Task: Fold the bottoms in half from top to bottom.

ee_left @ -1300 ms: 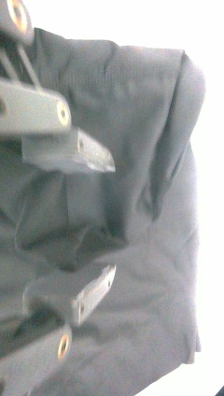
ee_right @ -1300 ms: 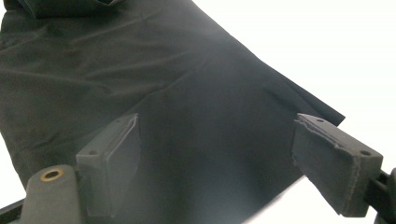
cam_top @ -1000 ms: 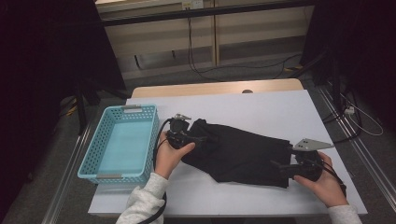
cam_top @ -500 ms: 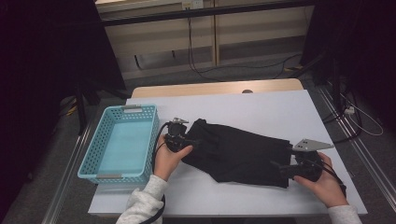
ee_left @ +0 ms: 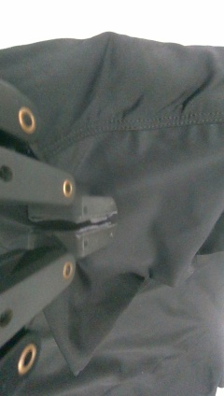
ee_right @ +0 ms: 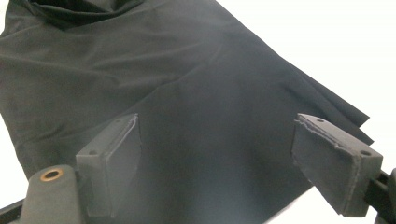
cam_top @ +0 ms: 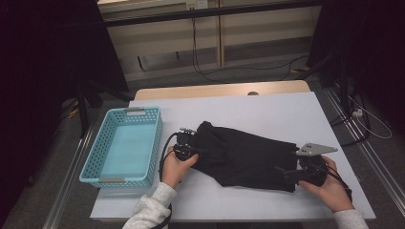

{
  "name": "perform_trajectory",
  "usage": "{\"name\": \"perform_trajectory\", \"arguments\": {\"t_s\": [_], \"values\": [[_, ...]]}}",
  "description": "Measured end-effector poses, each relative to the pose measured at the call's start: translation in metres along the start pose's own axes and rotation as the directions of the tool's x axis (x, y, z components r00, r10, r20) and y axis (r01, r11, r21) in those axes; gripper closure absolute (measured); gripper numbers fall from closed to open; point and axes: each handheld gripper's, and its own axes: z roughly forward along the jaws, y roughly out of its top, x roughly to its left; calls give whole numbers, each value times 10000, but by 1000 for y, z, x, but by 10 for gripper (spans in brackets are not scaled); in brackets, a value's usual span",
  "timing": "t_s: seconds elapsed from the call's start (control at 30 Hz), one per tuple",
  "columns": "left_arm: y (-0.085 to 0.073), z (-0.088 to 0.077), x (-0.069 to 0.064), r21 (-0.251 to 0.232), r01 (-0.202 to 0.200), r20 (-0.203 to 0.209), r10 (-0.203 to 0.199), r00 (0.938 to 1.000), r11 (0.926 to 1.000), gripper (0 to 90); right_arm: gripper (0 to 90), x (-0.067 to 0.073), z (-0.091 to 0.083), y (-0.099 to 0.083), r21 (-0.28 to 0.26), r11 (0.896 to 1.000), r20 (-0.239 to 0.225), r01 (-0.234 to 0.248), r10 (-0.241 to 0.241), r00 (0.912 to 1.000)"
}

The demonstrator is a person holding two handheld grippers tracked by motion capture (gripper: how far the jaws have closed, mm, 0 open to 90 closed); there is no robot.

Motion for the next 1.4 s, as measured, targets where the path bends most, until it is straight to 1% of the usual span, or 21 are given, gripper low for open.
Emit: {"name": "perform_trajectory", "arguments": {"t_s": [0.07,0.13,0.2,0.27,0.33,0.37,0.43,0.5,0.57,0.63,0.77,0.8,0.83,0.87,0.93,1.0,1.03,1.07,1.2,1.3,1.4], "values": [[0,0,-2,-4,27,43,-26,10000,10000,885,164,0,0,0,-27,10000,-2,8,-9,10000],[1,0,-4,24,-9,219,8,9998,10000,891,163,0,0,1,-41,10000,7,-12,12,10000],[3,0,-7,-43,-144,316,146,9994,9999,892,164,0,1,1,-25,10000,-18,2,-2,10000],[5,-5,-11,-369,-105,562,126,9983,9993,893,162,1,1,1,-25,10000,-70,12,-12,10000],[7,-11,-13,-563,-304,521,334,9981,9980,893,162,1,1,1,-30,10000,-47,4,-4,10000],[7,-12,-15,-551,-330,510,359,9981,9979,892,160,1,0,2,-69,10000,-48,-32,32,10000],[6,-9,-16,-353,-464,527,483,9974,9983,890,160,2,1,2,-108,9999,-86,-16,15,10000],[4,-5,-16,-176,-470,546,479,9974,9987,884,159,3,1,3,-130,9999,-110,-20,19,9999],[4,-5,-16,-169,-511,581,520,9970,9985,861,157,4,2,5,-206,9998,-81,-1,-1,10000],[5,-8,-14,-188,-532,532,542,9971,9984,813,152,6,3,8,-339,9994,-70,-11,9,10000],[7,-17,-12,-388,-587,119,592,9982,9975,644,146,9,7,14,-579,9982,-76,-171,167,9998],[8,-19,-12,-470,-651,-49,649,9979,9968,576,144,10,8,15,-618,9979,-107,-177,171,9998],[8,-22,-12,-565,-794,-274,780,9966,9952,516,144,11,10,17,-639,9978,-137,-192,183,9997],[8,-24,-13,-719,-848,-512,812,9954,9938,463,144,12,12,18,-640,9978,-114,-187,180,9998],[9,-27,-11,-854,-854,-762,790,9940,9927,346,144,15,16,21,-639,9979,-81,-93,88,9999],[9,-30,-9,-830,-937,-961,856,9917,9921,257,146,17,20,24,-608,9981,-55,-100,97,9999],[8,-30,-8,-834,-912,-1062,822,9909,9923,223,146,18,23,26,-589,9982,-47,-64,61,10000],[7,-30,-6,-755,-958,-1148,868,9896,9925,198,148,19,25,27,-605,9982,-87,-49,44,10000],[5,-32,0,-833,-924,-1338,808,9877,9922,155,148,25,35,33,-535,9986,-135,34,-41,9999],[4,-36,3,-963,-852,-1327,721,9885,9917,142,145,29,43,37,-506,9986,-297,128,-143,9995],[4,-39,4,-975,-929,-1419,785,9868,9909,139,129,38,52,43,-309,9990,-305,328,-337,9990]]}}
